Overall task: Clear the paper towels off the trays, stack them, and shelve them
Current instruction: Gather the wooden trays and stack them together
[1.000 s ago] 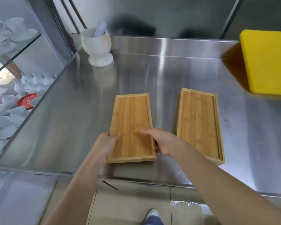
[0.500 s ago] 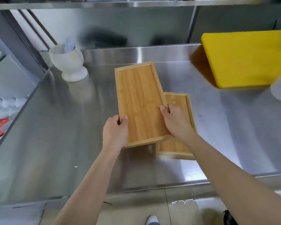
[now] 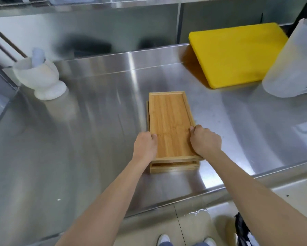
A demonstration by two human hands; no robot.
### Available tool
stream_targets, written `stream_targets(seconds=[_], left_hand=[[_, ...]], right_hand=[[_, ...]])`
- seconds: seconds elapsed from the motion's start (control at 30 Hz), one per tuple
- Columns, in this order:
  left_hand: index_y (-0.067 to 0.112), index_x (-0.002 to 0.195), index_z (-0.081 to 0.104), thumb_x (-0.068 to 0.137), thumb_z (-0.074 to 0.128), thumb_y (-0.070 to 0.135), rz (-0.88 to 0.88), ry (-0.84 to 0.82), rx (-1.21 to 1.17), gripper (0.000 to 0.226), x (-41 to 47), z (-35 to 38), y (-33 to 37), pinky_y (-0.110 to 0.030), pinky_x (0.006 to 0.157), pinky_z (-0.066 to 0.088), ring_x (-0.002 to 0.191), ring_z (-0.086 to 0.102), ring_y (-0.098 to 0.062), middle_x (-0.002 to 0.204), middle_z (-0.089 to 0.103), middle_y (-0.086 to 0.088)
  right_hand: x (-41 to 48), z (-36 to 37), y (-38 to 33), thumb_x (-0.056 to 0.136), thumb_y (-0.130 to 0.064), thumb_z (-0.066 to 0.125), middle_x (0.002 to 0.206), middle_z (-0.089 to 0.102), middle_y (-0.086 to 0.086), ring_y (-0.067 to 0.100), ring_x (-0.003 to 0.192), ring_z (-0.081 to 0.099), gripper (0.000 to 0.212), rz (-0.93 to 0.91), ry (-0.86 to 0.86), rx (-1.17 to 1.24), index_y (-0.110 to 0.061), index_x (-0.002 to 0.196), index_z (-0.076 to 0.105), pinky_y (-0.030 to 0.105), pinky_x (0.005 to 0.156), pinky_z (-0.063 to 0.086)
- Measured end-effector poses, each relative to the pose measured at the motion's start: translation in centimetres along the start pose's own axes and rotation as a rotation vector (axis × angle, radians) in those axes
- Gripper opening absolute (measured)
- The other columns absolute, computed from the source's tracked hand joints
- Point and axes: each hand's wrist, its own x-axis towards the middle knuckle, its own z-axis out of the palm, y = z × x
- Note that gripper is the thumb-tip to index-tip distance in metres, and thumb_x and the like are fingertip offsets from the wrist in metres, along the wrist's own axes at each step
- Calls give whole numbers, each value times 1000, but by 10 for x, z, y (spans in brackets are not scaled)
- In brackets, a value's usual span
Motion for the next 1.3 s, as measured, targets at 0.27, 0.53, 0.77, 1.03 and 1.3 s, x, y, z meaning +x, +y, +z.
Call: stream_targets(seconds=[0.27, 0.53, 0.77, 1.03, 1.3], left_hand=[[8, 57, 37, 97, 38, 19, 24, 33, 69, 42, 1, 5, -11, -30, 65, 31, 64, 39, -20, 77, 42, -8], [16, 53, 29, 96, 41, 21, 17, 81, 24, 45, -5, 10, -26, -30, 59, 29, 59, 36, -17, 68, 35, -1], [14, 126, 48, 89, 51, 41, 95, -29, -236, 46, -10, 0, -33, -25, 87, 41, 98, 49, -7, 112, 47, 2], [63, 104, 44, 63, 72, 55, 320, -343, -215, 50, -37, -5, -72, -26, 106, 17, 125, 0, 27, 155, 7, 6], [43, 78, 53, 76, 73, 21, 367, -219, -249, 29, -41, 3, -77, 0, 101, 17, 131, 13, 18, 144, 33, 3]], right_hand=[[-3, 22, 2, 98, -30, 20, 98, 67, 18, 37, 86, 62, 43, -32, 5, -25, -1, 98, 53, 34, 63, 33], [-5, 24, 0, 98, -31, 24, 92, 68, 17, 36, 80, 63, 42, -80, 8, -77, -2, 91, 54, 33, 61, 33], [-10, 16, 16, 88, -57, 37, 110, 62, 9, 28, 91, 59, 51, -41, -77, 343, -17, 118, 47, 37, 73, 45], [-56, 13, 51, 69, -42, 69, 142, 20, -3, 13, 123, 44, 47, -531, -99, 621, -28, 113, 56, 24, 89, 41], [-61, 22, 54, 74, -14, 74, 137, 38, 14, 22, 115, 54, 21, -542, -85, 513, -7, 92, 64, 24, 79, 47]])
